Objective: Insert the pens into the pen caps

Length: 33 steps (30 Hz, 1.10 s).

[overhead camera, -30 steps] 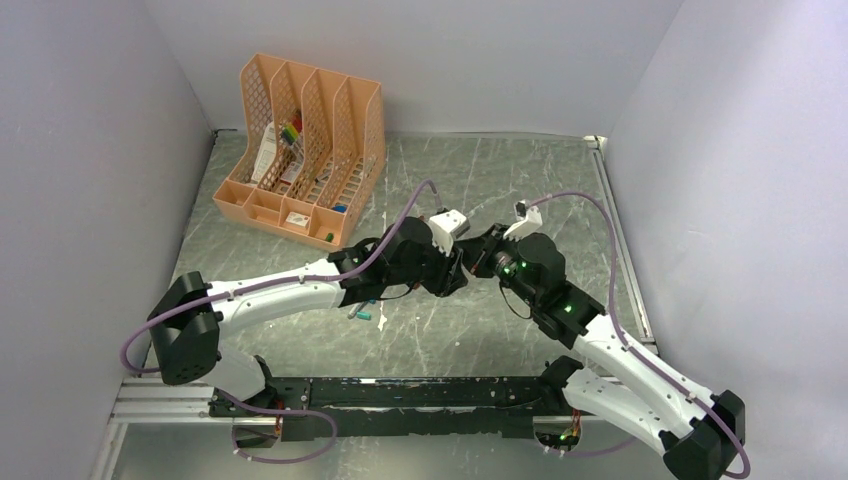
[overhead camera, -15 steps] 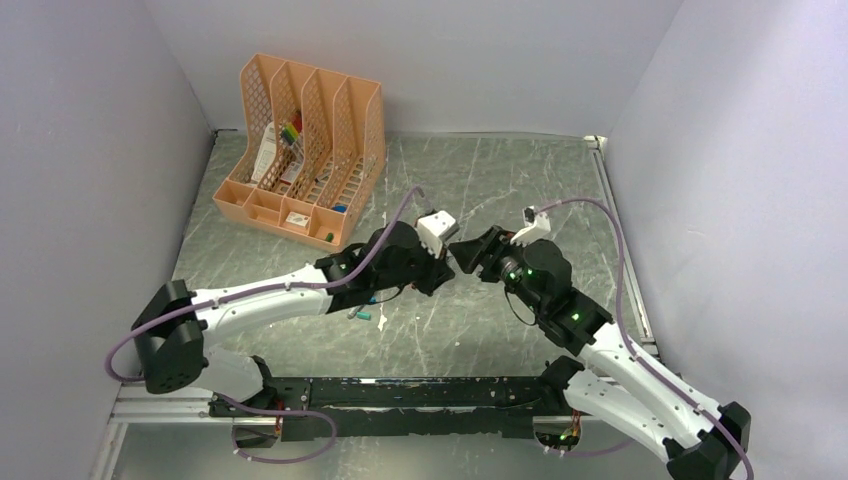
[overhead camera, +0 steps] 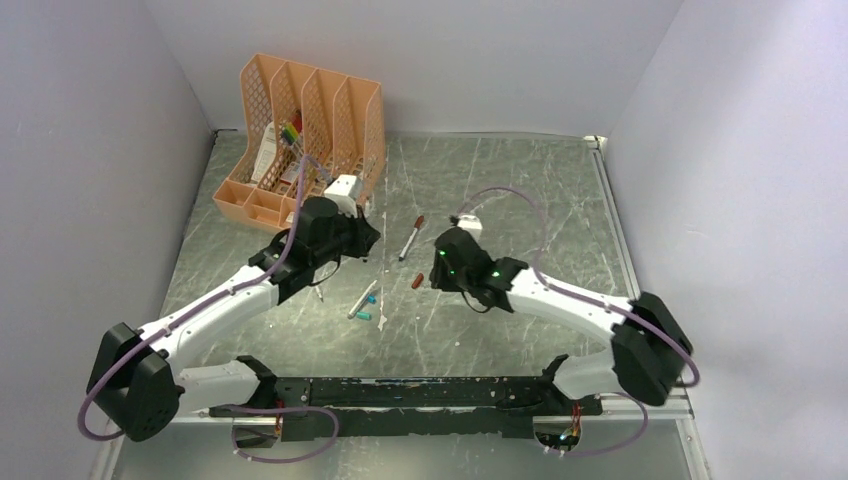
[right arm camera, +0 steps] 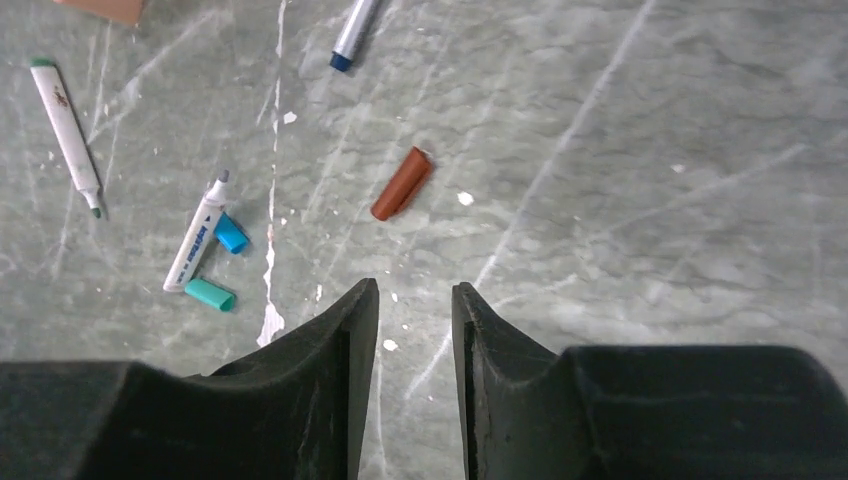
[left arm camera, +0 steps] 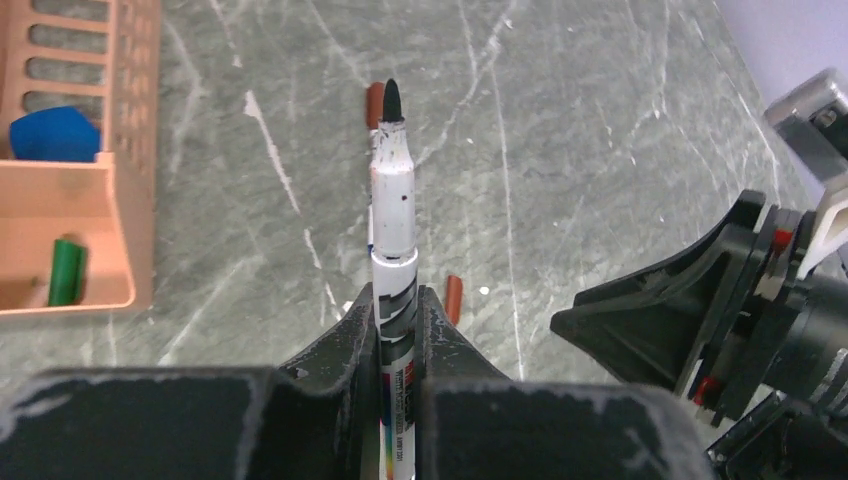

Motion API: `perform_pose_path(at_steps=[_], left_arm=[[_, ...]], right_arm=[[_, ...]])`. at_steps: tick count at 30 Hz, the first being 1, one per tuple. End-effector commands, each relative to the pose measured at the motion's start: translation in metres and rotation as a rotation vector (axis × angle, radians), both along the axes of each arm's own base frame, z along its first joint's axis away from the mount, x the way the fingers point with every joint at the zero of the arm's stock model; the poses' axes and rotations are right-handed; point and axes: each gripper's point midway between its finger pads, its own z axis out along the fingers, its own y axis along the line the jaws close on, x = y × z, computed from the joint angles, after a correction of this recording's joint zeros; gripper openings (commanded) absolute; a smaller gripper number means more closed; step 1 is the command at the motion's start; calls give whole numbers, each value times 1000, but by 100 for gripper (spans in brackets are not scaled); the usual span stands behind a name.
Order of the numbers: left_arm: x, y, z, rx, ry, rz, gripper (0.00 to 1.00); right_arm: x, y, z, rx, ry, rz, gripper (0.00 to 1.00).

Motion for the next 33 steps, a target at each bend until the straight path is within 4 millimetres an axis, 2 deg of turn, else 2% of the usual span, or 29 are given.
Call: perform_pose_path(at_steps=[1, 2, 6, 8, 11, 19, 28, 33], left_arm=[[2, 13, -6, -60, 44, 29, 7], [2, 14, -8, -65, 54, 27, 7], [0, 18, -17, -54, 78, 30, 7], [-1, 21, -20, -45, 79, 38, 7], [-2, 26, -15, -55, 52, 50, 7], [-3, 28, -14, -45, 42, 39, 7], [-8, 29, -20, -39, 45, 26, 7], [-8, 29, -18, -37, 41, 17, 7]], right_arm=[[11, 15, -4, -95, 4, 5, 36], [13, 20, -8, -111, 15, 14, 40], [16, 37, -24, -156, 48, 43, 43], [15, 39, -35, -193, 66, 47, 48], [23, 49, -40, -198, 68, 48, 51], [28, 56, -66, -252, 114, 49, 46], [30, 59, -86, -290, 150, 51, 40], [26, 57, -89, -284, 161, 45, 25]])
